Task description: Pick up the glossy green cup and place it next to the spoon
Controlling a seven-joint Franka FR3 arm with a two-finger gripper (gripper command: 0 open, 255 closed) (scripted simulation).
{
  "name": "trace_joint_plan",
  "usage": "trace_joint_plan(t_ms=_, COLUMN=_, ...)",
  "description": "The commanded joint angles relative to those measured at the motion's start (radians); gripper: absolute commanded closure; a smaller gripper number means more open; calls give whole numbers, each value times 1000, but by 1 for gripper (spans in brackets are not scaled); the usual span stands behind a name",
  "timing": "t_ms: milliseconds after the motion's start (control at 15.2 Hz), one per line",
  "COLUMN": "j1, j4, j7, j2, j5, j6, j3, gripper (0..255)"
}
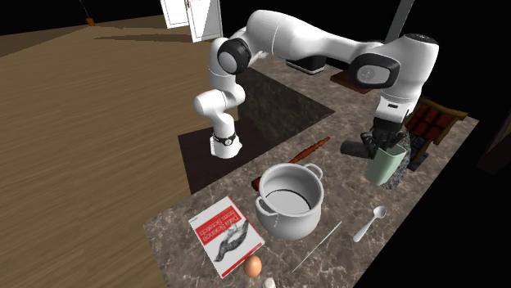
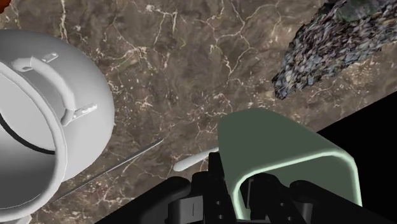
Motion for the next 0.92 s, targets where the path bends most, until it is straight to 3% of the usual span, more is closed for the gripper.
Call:
trace_joint_plan(t_ms=0, j1=-3, j4=-26, j7=2, j2=-1, j5=-1, j6=27, j3=-1, gripper=255)
trace_joint_plan(t_ms=858, j1=-10, j4=-172, j7=25, j2=21, j5=-21, j6=190, j3=-11, gripper=255)
